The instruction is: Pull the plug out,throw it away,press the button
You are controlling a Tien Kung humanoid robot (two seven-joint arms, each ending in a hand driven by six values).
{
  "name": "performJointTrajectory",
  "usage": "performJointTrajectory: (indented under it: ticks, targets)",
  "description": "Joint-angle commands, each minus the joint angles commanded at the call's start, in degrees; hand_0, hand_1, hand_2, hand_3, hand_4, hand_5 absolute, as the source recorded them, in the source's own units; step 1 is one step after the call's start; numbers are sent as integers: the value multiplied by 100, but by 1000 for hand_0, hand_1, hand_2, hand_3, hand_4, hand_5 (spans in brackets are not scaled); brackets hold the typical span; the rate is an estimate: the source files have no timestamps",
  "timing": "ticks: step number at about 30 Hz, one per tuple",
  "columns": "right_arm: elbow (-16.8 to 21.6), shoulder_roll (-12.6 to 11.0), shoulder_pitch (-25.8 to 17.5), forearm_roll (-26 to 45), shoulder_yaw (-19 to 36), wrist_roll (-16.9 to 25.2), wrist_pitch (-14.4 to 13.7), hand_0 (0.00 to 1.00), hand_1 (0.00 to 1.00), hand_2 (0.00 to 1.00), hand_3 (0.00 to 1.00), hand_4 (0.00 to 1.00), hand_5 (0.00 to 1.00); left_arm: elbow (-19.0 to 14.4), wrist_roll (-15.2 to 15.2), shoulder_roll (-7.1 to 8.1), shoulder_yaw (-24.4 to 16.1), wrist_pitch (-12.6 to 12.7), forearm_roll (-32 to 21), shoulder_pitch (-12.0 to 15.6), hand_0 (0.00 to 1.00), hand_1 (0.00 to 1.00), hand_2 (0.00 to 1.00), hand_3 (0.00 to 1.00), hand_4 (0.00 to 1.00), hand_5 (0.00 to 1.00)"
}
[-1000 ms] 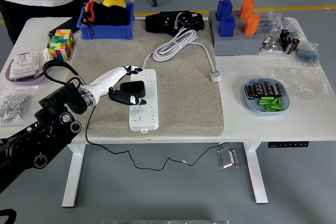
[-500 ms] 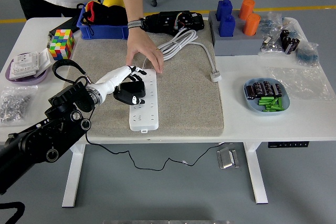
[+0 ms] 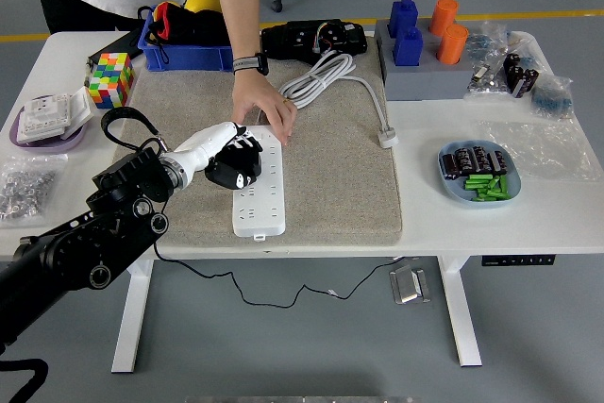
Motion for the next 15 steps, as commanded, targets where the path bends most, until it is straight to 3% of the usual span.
performJointTrajectory:
  ticks: [1, 2, 15]
  targets:
    - [-1, 1, 0, -2, 4, -1, 0, 767, 729, 724, 713, 883, 658, -8, -7, 3, 3, -4, -14, 0, 511, 436, 471, 581, 645, 2]
    - [1, 1, 0, 4, 0, 0, 1, 767, 729, 724, 713, 883, 658, -18, -16, 7, 3, -5, -23, 2, 410, 341, 399, 555, 608, 2]
    - [3, -26, 17, 14, -41, 1, 2, 767, 729, 724, 713, 883, 658, -422, -142, 71, -265, 93, 63, 56, 410, 333, 384, 549, 600, 2]
